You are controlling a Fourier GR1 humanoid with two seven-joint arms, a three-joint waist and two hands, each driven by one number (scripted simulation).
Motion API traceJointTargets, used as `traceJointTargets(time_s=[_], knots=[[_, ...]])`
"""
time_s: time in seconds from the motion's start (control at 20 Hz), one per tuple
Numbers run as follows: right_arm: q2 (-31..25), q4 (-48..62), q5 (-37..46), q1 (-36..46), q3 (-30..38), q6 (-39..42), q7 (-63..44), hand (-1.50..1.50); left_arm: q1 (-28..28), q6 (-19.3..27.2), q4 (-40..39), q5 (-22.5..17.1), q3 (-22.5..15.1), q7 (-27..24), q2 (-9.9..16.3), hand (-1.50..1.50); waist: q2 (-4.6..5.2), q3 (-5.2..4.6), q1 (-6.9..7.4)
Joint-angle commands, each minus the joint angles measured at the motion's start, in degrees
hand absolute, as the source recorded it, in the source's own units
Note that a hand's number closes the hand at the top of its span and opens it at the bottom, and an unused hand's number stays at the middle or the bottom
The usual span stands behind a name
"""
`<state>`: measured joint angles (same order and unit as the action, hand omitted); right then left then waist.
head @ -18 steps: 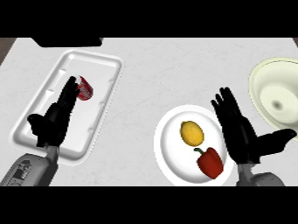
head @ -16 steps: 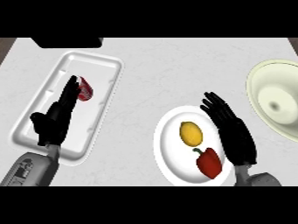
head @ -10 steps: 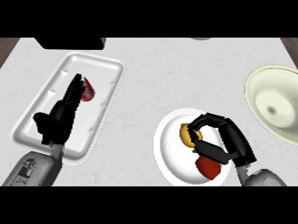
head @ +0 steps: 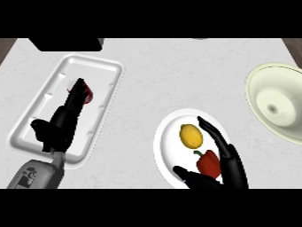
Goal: Pick the lemon from the plate and place it in the bowl
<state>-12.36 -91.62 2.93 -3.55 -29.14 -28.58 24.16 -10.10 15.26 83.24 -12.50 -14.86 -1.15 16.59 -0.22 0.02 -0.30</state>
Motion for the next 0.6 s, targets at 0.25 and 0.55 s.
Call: traceJointTargets(time_s=[0.25,0.55], knots=[[-6.61,-16.33,18.88,2.59,-0.54,-5.43,-29.55,-1.5,-0.69,0.29,3.84,1.38,0.14,4.22,-0.56,0.0,0.02,-0.18,0.11],[-8.82,-21.28,16.88,8.49,1.87,7.06,-48.65,-1.5,1.3,-0.1,1.27,3.17,-0.33,1.47,-2.3,0.0,0.23,-0.12,0.37]])
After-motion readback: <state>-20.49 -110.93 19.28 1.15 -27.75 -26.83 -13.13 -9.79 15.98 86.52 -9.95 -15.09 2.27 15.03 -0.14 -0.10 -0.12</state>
